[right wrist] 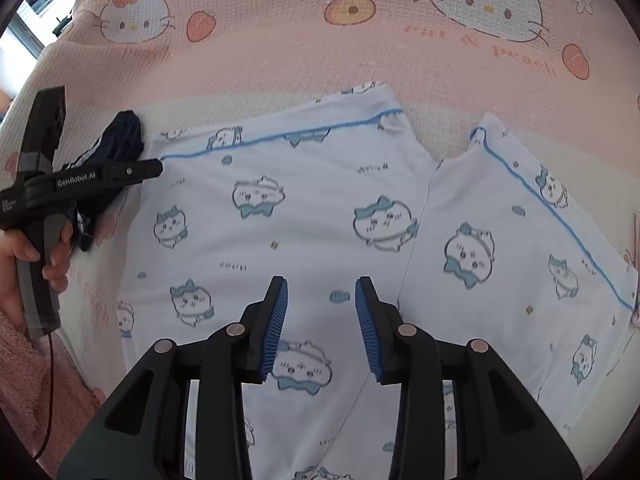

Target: Fold clothes

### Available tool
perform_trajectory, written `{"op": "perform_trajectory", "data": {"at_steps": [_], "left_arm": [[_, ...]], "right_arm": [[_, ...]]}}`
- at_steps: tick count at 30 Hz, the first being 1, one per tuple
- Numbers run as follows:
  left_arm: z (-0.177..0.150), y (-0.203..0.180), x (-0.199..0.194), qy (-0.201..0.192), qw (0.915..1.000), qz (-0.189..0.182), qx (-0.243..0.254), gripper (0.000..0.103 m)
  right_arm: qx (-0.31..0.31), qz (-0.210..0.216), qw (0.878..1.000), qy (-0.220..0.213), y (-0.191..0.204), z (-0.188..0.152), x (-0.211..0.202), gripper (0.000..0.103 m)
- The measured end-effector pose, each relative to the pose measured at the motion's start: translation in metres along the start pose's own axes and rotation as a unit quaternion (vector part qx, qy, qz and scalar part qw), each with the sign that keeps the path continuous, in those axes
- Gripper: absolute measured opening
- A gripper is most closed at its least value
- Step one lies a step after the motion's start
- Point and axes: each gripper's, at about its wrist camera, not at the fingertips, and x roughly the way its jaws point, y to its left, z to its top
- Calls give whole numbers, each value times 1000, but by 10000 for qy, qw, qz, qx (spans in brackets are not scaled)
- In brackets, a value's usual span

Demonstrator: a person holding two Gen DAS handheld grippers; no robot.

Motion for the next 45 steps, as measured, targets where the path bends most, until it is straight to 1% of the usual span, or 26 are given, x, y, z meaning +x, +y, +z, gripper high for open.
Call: {"op": "perform_trajectory", "data": {"at_steps": [6, 9, 11, 12, 13, 14, 16, 18, 19, 20, 21, 22, 23, 26, 29, 31, 32, 33, 34, 37, 38, 39, 40, 42, 43, 45], "left_arm": [[9, 3, 5, -23, 9998, 60, 209, 16], [13, -1, 6, 19, 9990, 170, 409, 16], [14, -5, 3, 58, 9979, 316, 554, 17], [14, -4, -1, 40, 9979, 368, 531, 17], [15, -3, -5, 22, 9978, 420, 507, 17], [16, -2, -9, -1, 9978, 455, 477, 17], [21, 5, -14, -93, 9988, 333, 338, 21], [30, 12, -7, -86, 9996, 183, 183, 30], [33, 13, 0, -25, 9997, 180, 145, 30], [36, 13, 6, 23, 9998, 181, 122, 30], [37, 7, 11, -11, 9996, 211, 180, 26], [37, 1, 14, -46, 9994, 248, 248, 13], [38, -3, 13, -91, 9987, 328, 374, 4], [39, -10, 12, -147, 9966, 483, 657, 4], [37, 4, 17, -105, 9970, 433, 637, 6], [39, 2, 12, -33, 9960, 491, 749, 10], [38, -1, 7, -85, 9942, 702, 807, 19], [37, -4, 1, -148, 9921, 893, 872, 32], [33, -10, -7, -262, 9904, 937, 984, 34], [13, -34, -19, -331, 9859, 500, 1560, 34], [3, -43, -17, -263, 9813, 502, 1838, 34], [-6, -52, -12, -177, 9759, 525, 2110, 34], [-19, -60, -1, 15, 9698, 677, 2344, 34], [-33, -63, 14, 413, 9568, 1076, 2670, 34], [-38, -57, 12, 416, 9555, 1150, 2684, 34], [-36, -40, -3, 385, 9643, 1196, 2333, 35]], "right_arm": [[-164, -148, 9996, -194, -8, 63, 23, 36], [-315, -508, 9980, -187, -12, 89, 40, 36], [-333, -630, 9967, -382, -19, 102, 38, 36], [-272, -577, 9969, -462, -25, 108, 37, 42], [-206, -512, 9974, -473, -31, 113, 38, 56], [-180, -439, 9980, -416, -37, 118, 42, 62], [-259, -326, 9990, -156, -44, 124, 55, 65], [-349, -233, 9991, 80, -46, 126, 67, 64], [-400, -213, 9989, 72, -45, 126, 69, 61], [-483, -227, 9986, -1, -42, 125, 69, 51], [-507, -191, 9985, -43, -40, 125, 68, 18], [-484, -114, 9987, -61, -39, 126, 67, 7], [-461, -36, 9989, -79, -38, 127, 66, 6], [-452, -146, 9985, -286, -39, 130, 62, 4], [-217, -28, 9995, -248, -50, 130, 71, 4], [-222, 8, 9994, -251, -51, 128, 70, 7], [-257, -25, 9995, -197, -50, 128, 69, 10], [-248, -115, 9994, -212, -50, 129, 64, 22], [-208, -242, 9991, -291, -50, 129, 57, 40], [-183, -250, 9976, -619, -41, 117, 29, 41], [-181, -231, 9969, -733, -37, 112, 20, 42], [-236, -118, 9974, -677, -28, 108, 18, 42], [-359, 29, 9984, -425, -13, 102, 24, 41], [-686, 58, 9976, 99, 16, 85, 42, 41], [-881, -20, 9957, 295, 25, 73, 49, 39], [-1228, -357, 9901, 571, 31, 47, 59, 40]]}}
